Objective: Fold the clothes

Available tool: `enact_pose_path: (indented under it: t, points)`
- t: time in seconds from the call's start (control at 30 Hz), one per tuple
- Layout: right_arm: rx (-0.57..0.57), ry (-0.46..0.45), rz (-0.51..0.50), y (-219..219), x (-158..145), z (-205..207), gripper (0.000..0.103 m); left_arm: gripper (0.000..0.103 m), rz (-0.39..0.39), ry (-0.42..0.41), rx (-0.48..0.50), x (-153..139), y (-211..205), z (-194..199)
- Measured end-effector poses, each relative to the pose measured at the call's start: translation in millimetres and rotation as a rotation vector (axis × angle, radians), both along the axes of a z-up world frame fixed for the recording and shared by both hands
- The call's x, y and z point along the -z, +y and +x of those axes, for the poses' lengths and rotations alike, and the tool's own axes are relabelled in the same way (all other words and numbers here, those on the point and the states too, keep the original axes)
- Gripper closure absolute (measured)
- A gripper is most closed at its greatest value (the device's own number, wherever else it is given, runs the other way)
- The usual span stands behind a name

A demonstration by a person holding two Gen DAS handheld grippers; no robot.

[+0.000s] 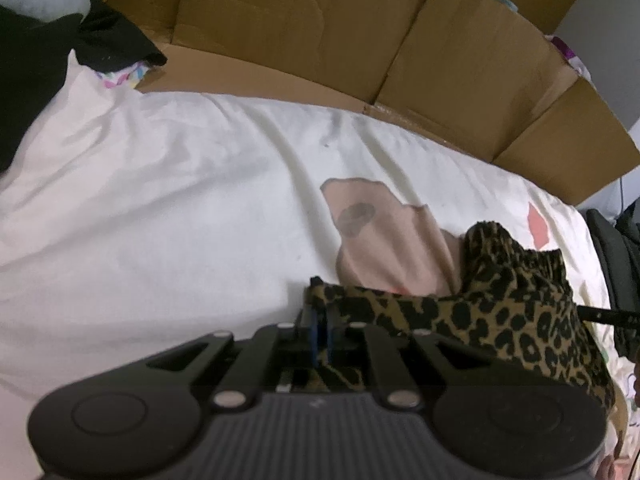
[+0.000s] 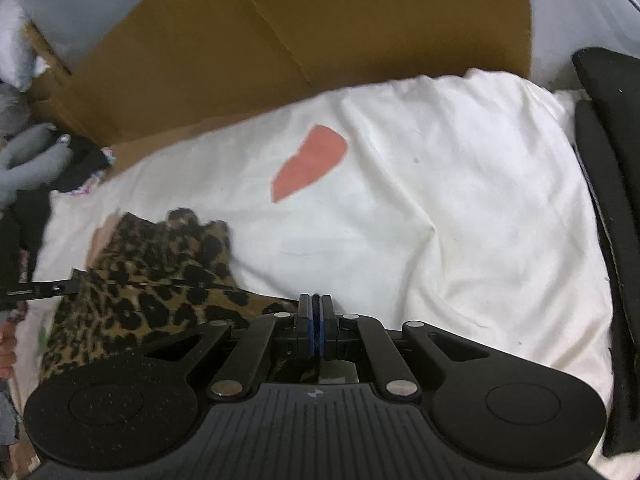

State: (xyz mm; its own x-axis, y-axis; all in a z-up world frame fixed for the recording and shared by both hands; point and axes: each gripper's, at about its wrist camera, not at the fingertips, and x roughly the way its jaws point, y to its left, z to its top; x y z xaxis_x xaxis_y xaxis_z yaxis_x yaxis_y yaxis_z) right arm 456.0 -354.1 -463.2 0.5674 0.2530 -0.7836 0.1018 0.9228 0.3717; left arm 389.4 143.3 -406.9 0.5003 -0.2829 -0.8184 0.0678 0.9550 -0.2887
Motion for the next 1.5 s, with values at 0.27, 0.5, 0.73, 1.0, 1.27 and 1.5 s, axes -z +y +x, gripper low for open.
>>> enact_pose_path:
  t: [0.27,0.5,0.73,1.0,1.27,1.5]
  points:
    - [0.011,-0.105,-0.046,3,-42,-14,0.098,0.078,0.061,-0.073,-0.005,-36,-11,-9]
    - [-0.084,-0.15,-0.067,32,-58,-15,0.098,0.073,0.061,-0.135,0.12,-59,-54,-15]
    - [-0.184,-0.154,-0.082,67,-56,-13,0.098,0.077,0.033,-0.146,0.302,-63,-107,-23]
    - [-0.259,-0.153,-0.113,100,-46,-9,0.098,0.077,0.105,-0.167,0.397,-44,-146,-24]
    - [-0.293,-0.155,-0.16,117,-35,5,0.056,0.076,0.132,-0.222,0.419,-40,-157,-19]
    - [-0.321,-0.151,-0.197,131,-23,16,0.058,0.075,0.13,-0.172,0.424,-17,-160,-9]
